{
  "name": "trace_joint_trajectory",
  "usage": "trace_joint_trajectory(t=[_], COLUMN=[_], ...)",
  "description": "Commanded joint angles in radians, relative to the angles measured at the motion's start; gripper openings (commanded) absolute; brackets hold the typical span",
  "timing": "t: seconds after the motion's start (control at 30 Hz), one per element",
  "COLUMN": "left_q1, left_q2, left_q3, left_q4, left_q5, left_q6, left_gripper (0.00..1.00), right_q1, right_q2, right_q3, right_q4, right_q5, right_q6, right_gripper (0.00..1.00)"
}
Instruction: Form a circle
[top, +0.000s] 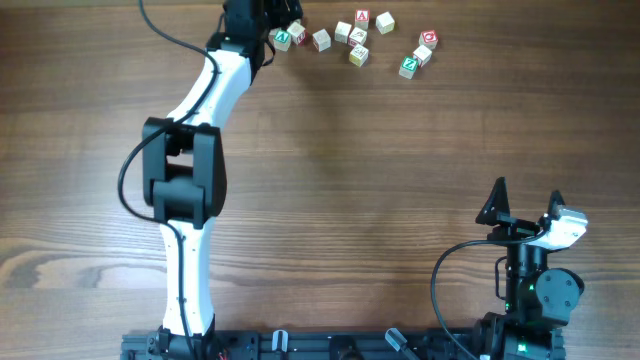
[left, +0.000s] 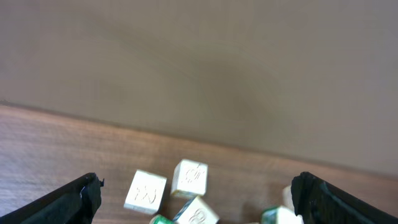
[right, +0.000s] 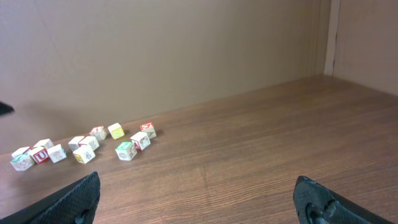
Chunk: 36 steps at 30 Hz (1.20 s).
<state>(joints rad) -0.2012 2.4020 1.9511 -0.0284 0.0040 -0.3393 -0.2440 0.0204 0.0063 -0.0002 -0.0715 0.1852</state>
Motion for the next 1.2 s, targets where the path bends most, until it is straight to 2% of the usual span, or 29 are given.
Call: trace_joint_trajectory(t=[0.0,0.1,0.27,0.3,0.33,0.37,0.57,0.6,0.63,0.67,0.73,0.77,0.83,1.07,1.17], left_q1=[0.004,0.005,0.005,0.005,0.005,0.005,0.005,0.005,0.004,0.002,-0.005,-0.010,-0.020,-0.051,-0.043], left_q2=[0.084,0.135,0.168,0.168,0.168,0.167,0.089,0.070,0.048,0.038,0.036,0.037,0.039,0.119,0.125], left_q3=[0.024,0.024,0.024,0.024,0.024,0.024,0.024,0.024,0.024,0.024,0.024,0.024,0.024,0.016,0.016], left_q4=[-0.015,-0.025,-0.049,-0.067,-0.074,-0.072,-0.073,-0.082,-0.105,-0.135,-0.191,-0.225,-0.262,-0.246,-0.243], left_q5=[0.029,0.030,0.057,0.059,0.060,0.059,0.059,0.060,0.060,0.059,0.060,0.059,0.060,0.046,-0.014], left_q6=[0.048,0.048,0.048,0.048,0.048,0.048,0.048,0.048,0.048,0.048,0.040,0.040,0.040,0.045,0.044], left_gripper=[0.99,0.97,0.76,0.66,0.49,0.28,0.20,0.20,0.35,0.61,0.95,1.00,1.00,0.99,0.90], right_q1=[-0.004,-0.004,-0.004,-0.004,-0.004,-0.004,-0.004,-0.004,-0.004,-0.004,-0.004,-0.004,-0.004,-0.004,-0.004], right_q2=[-0.006,-0.006,-0.006,-0.006,-0.006,-0.006,-0.006,-0.006,-0.006,-0.006,-0.006,-0.006,-0.006,-0.006,-0.006], right_q3=[-0.001,-0.001,-0.001,-0.001,-0.001,-0.001,-0.001,-0.001,-0.001,-0.001,-0.001,-0.001,-0.001,-0.001,-0.001], right_q4=[0.003,0.003,0.003,0.003,0.003,0.003,0.003,0.003,0.003,0.003,0.003,0.003,0.003,0.003,0.003], right_q5=[-0.012,-0.012,-0.012,-0.012,-0.012,-0.012,-0.012,-0.012,-0.012,-0.012,-0.012,-0.012,-0.012,-0.012,-0.012], right_q6=[0.008,0.008,0.008,0.008,0.008,0.008,0.008,0.008,0.008,0.008,0.008,0.008,0.008,0.008,0.008], right_gripper=[1.00,1.00,1.00,0.99,1.00,1.00,1.00,1.00,1.00,1.00,0.99,1.00,1.00,1.00,1.00])
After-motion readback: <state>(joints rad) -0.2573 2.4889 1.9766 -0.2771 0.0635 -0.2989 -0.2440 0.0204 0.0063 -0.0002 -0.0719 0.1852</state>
